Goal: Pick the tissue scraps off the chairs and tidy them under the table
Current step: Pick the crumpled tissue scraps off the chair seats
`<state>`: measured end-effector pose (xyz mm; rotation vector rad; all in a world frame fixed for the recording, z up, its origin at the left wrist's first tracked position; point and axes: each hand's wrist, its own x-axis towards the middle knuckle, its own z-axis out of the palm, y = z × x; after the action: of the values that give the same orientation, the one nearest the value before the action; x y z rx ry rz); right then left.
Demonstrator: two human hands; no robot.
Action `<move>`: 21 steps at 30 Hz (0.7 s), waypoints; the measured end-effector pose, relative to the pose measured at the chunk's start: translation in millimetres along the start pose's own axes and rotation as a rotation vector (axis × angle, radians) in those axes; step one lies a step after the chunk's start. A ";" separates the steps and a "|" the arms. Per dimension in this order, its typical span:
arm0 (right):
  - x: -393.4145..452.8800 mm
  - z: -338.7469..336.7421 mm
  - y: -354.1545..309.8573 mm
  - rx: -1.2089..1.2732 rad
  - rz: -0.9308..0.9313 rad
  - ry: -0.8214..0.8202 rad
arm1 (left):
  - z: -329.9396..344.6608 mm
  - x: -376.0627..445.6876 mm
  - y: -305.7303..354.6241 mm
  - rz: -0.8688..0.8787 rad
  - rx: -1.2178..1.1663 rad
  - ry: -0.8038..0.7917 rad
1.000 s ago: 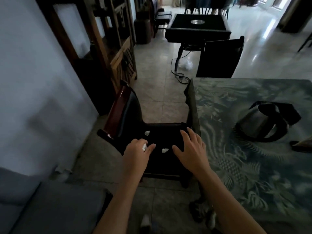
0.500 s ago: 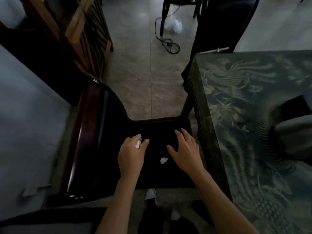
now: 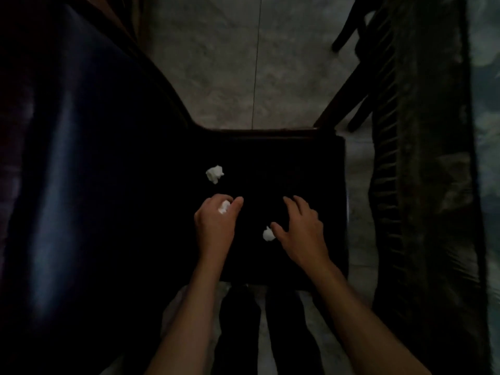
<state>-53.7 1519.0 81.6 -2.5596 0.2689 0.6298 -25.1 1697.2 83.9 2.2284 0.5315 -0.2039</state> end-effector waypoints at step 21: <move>33.7 71.1 -10.8 0.645 0.143 0.005 | 57.5 5.9 -60.7 -0.813 -1.328 -0.032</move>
<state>-48.3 1561.5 14.8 -1.9324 0.5591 0.4857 -44.8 1690.5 2.6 0.6580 1.1115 -0.2016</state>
